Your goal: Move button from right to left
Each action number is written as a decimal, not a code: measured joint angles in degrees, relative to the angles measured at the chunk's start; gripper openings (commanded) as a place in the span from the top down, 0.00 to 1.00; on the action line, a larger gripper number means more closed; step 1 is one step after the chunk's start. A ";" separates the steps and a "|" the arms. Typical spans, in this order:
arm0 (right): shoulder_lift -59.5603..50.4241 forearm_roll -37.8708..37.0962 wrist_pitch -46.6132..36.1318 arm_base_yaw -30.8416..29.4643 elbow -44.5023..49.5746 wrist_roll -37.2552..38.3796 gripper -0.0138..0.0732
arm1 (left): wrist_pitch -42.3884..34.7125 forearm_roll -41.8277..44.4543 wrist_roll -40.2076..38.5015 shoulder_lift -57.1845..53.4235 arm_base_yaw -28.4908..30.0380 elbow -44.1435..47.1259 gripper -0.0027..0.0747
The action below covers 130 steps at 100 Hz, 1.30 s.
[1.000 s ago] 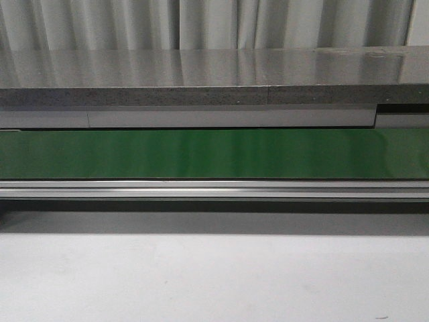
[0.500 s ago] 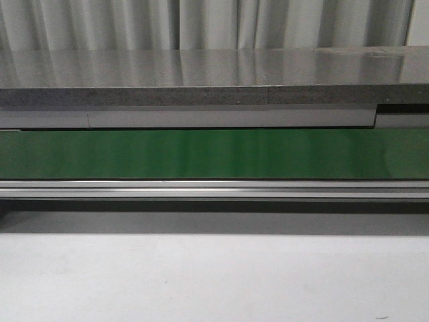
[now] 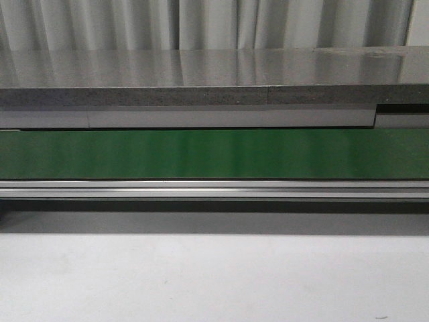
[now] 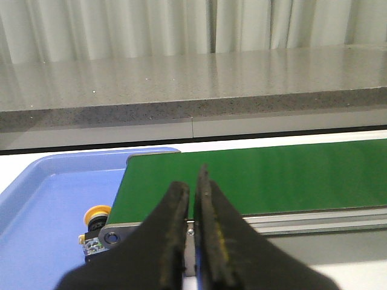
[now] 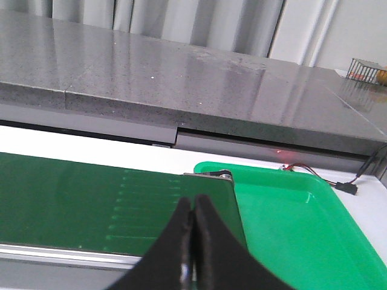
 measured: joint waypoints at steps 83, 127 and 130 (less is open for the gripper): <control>-7.97 -17.28 -11.60 10.15 18.77 20.38 0.92 | -0.10 0.00 0.00 0.00 0.00 0.00 0.96; -7.97 -17.28 -11.98 10.15 18.89 20.76 0.92 | -0.10 0.00 0.00 0.00 0.00 0.00 0.96; -7.97 -17.28 -11.98 10.15 18.89 20.76 0.92 | -0.10 0.00 0.00 0.00 0.00 0.00 0.96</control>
